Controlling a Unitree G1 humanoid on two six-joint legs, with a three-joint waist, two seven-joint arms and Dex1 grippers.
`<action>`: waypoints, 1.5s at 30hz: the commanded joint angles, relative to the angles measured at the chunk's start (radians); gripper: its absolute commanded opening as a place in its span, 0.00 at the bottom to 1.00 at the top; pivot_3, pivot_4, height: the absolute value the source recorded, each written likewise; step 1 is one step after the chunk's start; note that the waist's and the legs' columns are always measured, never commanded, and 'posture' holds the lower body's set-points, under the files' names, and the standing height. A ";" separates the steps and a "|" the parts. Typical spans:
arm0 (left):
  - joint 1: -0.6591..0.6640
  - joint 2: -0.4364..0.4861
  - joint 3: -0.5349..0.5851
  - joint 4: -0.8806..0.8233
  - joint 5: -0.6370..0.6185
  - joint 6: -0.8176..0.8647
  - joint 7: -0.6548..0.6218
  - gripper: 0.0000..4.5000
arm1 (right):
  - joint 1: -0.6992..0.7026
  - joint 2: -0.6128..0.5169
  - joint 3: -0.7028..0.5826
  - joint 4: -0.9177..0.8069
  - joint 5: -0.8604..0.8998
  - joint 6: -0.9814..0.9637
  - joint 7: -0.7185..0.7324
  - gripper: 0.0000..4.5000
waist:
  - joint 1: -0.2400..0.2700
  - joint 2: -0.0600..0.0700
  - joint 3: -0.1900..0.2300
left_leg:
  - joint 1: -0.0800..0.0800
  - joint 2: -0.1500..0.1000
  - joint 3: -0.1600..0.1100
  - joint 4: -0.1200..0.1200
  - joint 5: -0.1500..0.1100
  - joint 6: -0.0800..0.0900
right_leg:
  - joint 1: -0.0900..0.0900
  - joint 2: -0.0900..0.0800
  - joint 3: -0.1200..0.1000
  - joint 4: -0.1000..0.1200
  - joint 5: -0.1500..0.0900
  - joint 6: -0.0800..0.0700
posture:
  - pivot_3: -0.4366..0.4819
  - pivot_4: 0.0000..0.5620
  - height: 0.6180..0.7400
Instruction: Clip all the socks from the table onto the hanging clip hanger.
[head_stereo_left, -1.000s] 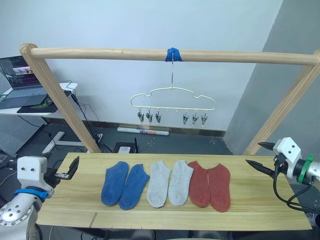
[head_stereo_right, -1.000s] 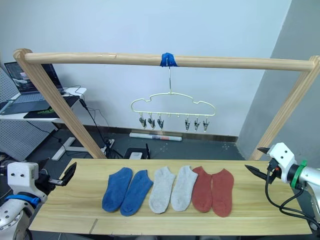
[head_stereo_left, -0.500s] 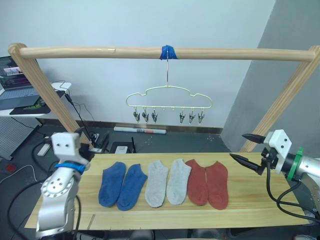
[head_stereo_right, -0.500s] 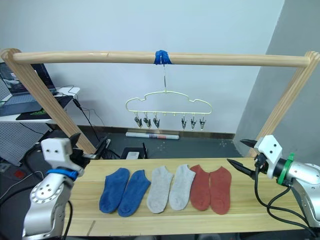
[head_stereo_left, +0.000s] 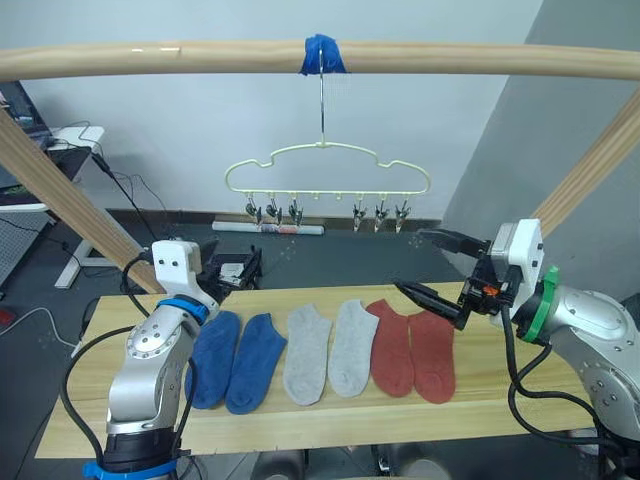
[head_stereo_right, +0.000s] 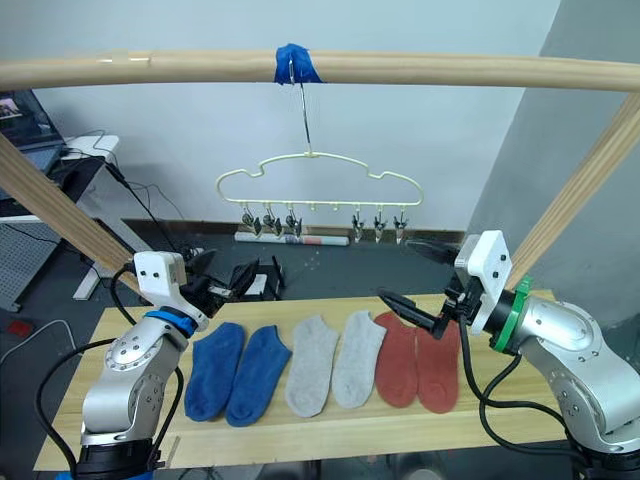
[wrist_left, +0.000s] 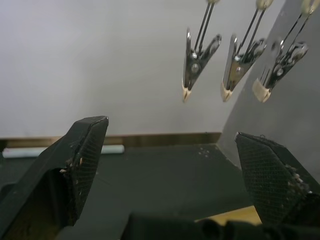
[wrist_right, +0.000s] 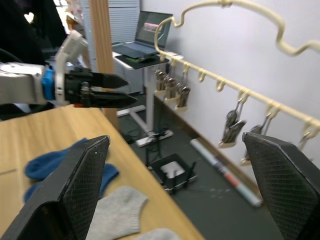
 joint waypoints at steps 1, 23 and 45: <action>-0.022 0.004 0.011 -0.067 -0.023 -0.017 -0.003 1.00 | -0.012 -0.025 -0.026 -0.045 0.056 0.024 0.005 0.99 | -0.004 -0.001 0.016 | 0.000 0.000 0.001 0.000 0.000 0.000 | -0.001 0.000 0.002 0.000 0.000 0.000 | 0.23 0.51 1.00; -0.034 -0.065 0.012 -0.066 0.049 -0.168 0.101 0.61 | 0.046 -0.076 -0.042 -0.064 0.063 0.030 0.000 1.00 | -0.007 -0.009 0.063 | -0.004 0.001 0.009 0.000 0.000 0.000 | -0.007 0.000 0.006 0.000 -0.001 0.008 | 0.23 0.55 1.00; -0.160 -0.087 -0.002 -0.026 0.054 -0.190 0.132 0.61 | 0.038 -0.068 -0.037 -0.074 0.065 0.036 -0.022 1.00 | -0.008 -0.009 0.066 | -0.017 0.001 0.012 0.002 0.000 0.000 | -0.022 0.000 0.008 0.000 0.004 0.006 | 0.23 0.55 1.00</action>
